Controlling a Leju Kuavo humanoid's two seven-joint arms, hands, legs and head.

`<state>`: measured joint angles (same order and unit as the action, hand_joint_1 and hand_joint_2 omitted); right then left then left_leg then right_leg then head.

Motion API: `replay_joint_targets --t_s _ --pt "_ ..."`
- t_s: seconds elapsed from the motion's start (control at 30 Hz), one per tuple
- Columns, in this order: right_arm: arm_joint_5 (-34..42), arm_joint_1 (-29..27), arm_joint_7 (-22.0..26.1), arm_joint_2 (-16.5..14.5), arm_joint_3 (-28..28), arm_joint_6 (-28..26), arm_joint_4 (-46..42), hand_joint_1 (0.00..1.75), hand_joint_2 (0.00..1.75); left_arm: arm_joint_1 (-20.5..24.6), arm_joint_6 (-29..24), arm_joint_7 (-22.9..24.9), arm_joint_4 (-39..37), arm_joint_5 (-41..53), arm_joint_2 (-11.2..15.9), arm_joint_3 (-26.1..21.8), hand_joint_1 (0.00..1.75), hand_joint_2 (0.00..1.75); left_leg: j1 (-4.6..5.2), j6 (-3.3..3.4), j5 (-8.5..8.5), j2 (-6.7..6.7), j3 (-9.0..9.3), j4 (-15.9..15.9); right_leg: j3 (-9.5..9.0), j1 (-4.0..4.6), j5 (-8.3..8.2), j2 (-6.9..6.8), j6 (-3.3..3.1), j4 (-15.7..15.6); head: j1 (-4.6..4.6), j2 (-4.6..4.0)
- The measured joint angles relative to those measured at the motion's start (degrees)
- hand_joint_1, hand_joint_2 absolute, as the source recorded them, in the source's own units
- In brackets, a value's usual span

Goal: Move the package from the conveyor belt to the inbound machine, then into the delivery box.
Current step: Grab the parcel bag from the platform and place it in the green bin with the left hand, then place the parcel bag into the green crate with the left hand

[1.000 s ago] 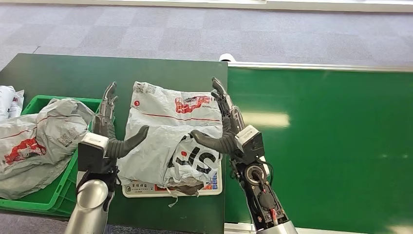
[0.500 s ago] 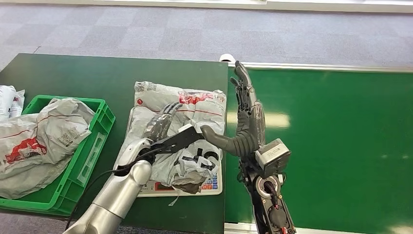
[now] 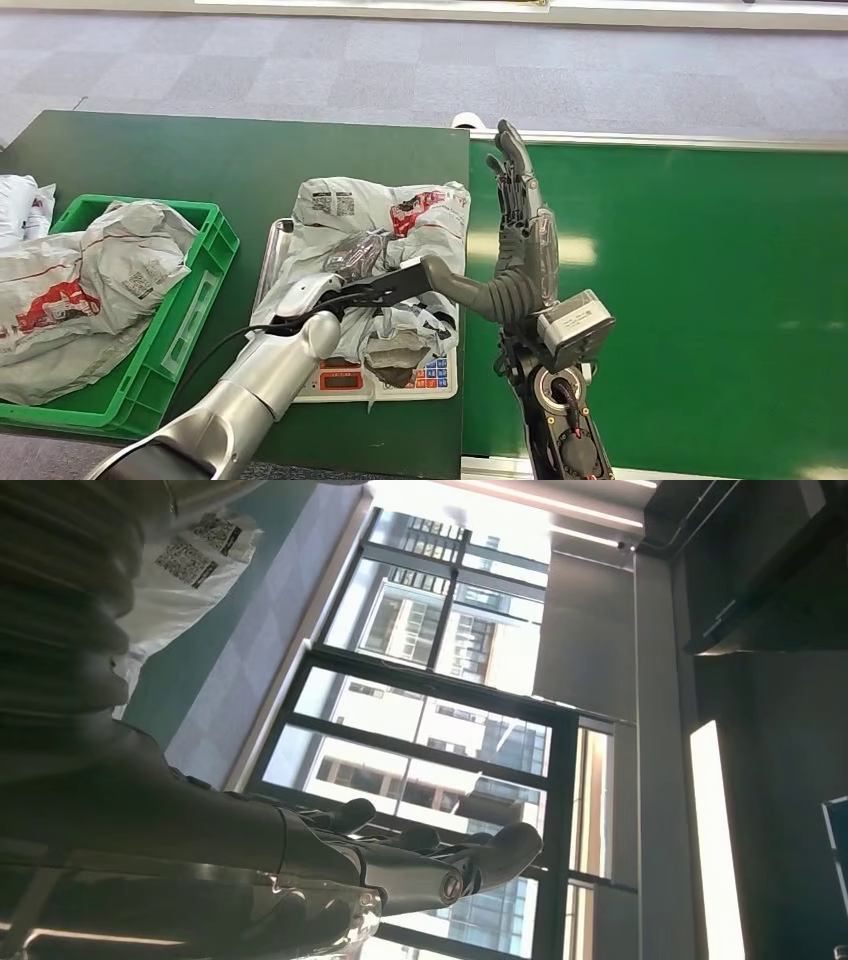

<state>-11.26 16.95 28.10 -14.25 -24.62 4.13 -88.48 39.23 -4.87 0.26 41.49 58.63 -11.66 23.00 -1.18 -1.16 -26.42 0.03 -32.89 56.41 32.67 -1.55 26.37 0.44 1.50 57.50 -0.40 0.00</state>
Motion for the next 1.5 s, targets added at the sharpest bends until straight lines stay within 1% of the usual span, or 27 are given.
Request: replay_joint_targets --t_s 0.13,0.23,0.37,0.5,0.57,0.63,0.67,0.77,0.8,0.9,1.0,1.1,1.2,1.23,1.3,1.37,1.43,1.5 --pt "-0.46 -0.46 -0.17 0.11 0.07 -0.06 -0.22 0.0 1.75 -0.17 -2.89 -3.01 0.13 -3.4 -0.22 -1.03 1.75 1.75 0.0 0.0 0.02 0.0 0.01 0.0 -0.01 0.0 -0.01 0.0 0.0 0.0 -0.01 0.0" --pt "-0.5 -0.55 -0.27 0.15 0.09 -0.07 -0.24 0.0 1.75 -1.25 -5.74 -6.61 2.23 -7.92 -0.21 -2.26 1.75 1.75 0.0 0.0 0.02 0.0 -0.03 0.0 0.05 0.0 -0.01 0.01 0.0 0.0 -0.01 0.0" --pt "-0.5 -0.55 -0.32 0.21 0.1 -0.1 -0.24 0.0 1.75 -3.57 -7.81 -10.27 7.8 -14.3 -0.06 -3.34 1.75 1.75 0.0 -0.01 0.02 0.0 -0.17 0.0 0.2 0.0 -0.01 0.02 0.0 0.01 -0.01 0.0" --pt "-0.45 -0.57 -0.33 0.63 0.14 -0.81 -0.24 0.0 1.75 -6.35 -9.68 -12.98 16.56 -20.92 0.77 -3.58 1.75 1.75 0.0 -0.01 0.01 0.01 -0.28 0.0 0.31 0.01 0.0 0.02 0.0 0.01 -0.01 0.0" --pt "-0.44 -0.59 -0.34 0.74 0.16 -1.01 -0.24 0.0 1.75 -6.86 -10.25 -13.46 18.52 -21.89 0.97 -3.6 1.75 1.75 0.0 -0.01 0.01 0.01 -0.31 0.0 0.34 0.01 0.0 0.02 0.0 0.01 -0.02 0.0" --pt "-0.43 -0.59 -0.34 0.77 0.17 -1.06 -0.24 0.0 1.75 -6.91 -10.39 -13.56 18.85 -22.05 1.0 -3.6 1.75 1.75 0.0 -0.01 0.01 0.01 -0.31 0.0 0.34 0.01 0.0 0.02 0.0 0.01 -0.02 0.0" --pt "-0.39 -0.71 -0.3 0.98 0.42 -1.62 -0.21 0.0 1.75 -7.85 -11.95 -14.48 22.83 -23.47 1.56 -3.93 1.75 1.75 0.0 -0.01 0.01 0.01 -0.32 0.0 0.35 0.01 0.0 0.02 0.0 0.01 -0.02 0.0" --pt "-0.27 -1.59 0.13 1.9 1.58 -3.81 -0.1 0.0 1.75 -12.25 -17.87 -17.54 39.59 -27.66 4.28 -5.92 1.75 1.75 -0.01 -0.02 0.0 0.02 -0.36 -0.01 0.39 0.01 0.01 0.02 0.0 0.01 -0.01 0.0" --pt "-0.26 -1.91 0.28 2.03 1.79 -4.08 -0.09 0.0 1.75 -13.14 -18.83 -17.8 42.11 -27.64 4.8 -6.43 1.75 1.75 -0.01 -0.02 0.0 0.02 -0.37 -0.01 0.39 0.01 0.01 0.02 0.0 0.01 -0.01 0.0" --pt "-0.26 -3.07 0.88 2.3 2.16 -4.38 -0.09 0.0 1.75 -15.27 -22.61 -18.17 46.48 -26.75 6.08 -8.08 1.75 1.75 -0.01 -0.02 0.0 0.03 -0.37 -0.01 0.39 0.01 0.01 0.03 0.0 0.01 -0.01 0.0" --pt "-0.1 -4.37 1.61 2.66 2.43 -4.39 -0.04 0.0 1.75 -16.86 -25.82 -16.5 48.65 -24.64 7.95 -11.13 1.75 1.75 -0.01 -0.02 0.0 0.03 -0.38 -0.02 0.4 0.02 0.01 0.03 -0.01 0.01 -0.01 0.0" --pt "0.22 -4.95 2.0 2.83 2.57 -4.21 0.2 0.0 1.75 -17.55 -26.35 -14.97 48.7 -23.57 9.96 -15.46 1.75 1.75 -0.04 -0.03 0.01 0.03 -0.38 -0.02 0.41 0.05 0.01 0.03 -0.01 0.01 -0.02 0.0" --pt "1.06 -4.94 2.01 2.76 2.61 -3.67 0.73 0.0 1.75 -16.47 -25.63 -10.0 45.23 -20.01 13.05 -20.94 1.75 1.75 -0.06 -0.06 0.04 0.11 -0.35 -0.04 0.4 0.07 -0.01 0.08 -0.05 0.03 0.01 0.0" --pt "1.32 -4.91 1.97 2.7 2.58 -3.51 0.98 0.0 1.75 -15.76 -25.32 -8.86 42.97 -18.87 14.35 -23.19 1.75 1.75 -0.08 -0.07 0.05 0.19 -0.33 -0.05 0.42 0.08 -0.03 0.15 -0.08 0.03 0.01 0.0" --pt "1.75 -4.76 1.86 2.53 2.44 -3.2 1.67 0.0 1.75 -13.88 -25.68 -8.16 36.98 -16.48 17.23 -27.81 1.75 1.75 -0.11 -0.11 0.07 0.31 -0.32 -0.06 0.46 0.11 -0.06 0.27 -0.13 0.06 0.01 0.0" --pt "1.98 -4.21 1.56 2.23 1.9 -2.94 2.76 0.0 1.75 -11.54 -27.3 -8.23 29.07 -13.52 20.31 -32.18 1.75 1.75 -0.13 -0.14 0.09 0.35 -0.31 -0.06 0.49 0.13 -0.08 0.31 -0.15 0.09 0.02 0.0" --pt "2.12 -3.49 1.17 1.88 1.14 -2.86 3.94 0.0 1.75 -9.74 -29.33 -7.47 21.76 -10.55 22.82 -35.81 1.75 1.75 -0.13 -0.16 0.1 0.37 -0.3 -0.06 0.51 0.13 -0.08 0.36 -0.16 0.12 0.0 0.0" --pt "2.4 -2.72 0.77 1.57 0.42 -2.85 5.03 0.0 1.75 -8.65 -31.46 -4.07 16.0 -5.81 24.78 -38.31 1.75 1.75 -0.13 -0.17 0.1 0.36 -0.32 -0.06 0.52 0.13 -0.07 0.37 -0.17 0.13 0.02 0.0"
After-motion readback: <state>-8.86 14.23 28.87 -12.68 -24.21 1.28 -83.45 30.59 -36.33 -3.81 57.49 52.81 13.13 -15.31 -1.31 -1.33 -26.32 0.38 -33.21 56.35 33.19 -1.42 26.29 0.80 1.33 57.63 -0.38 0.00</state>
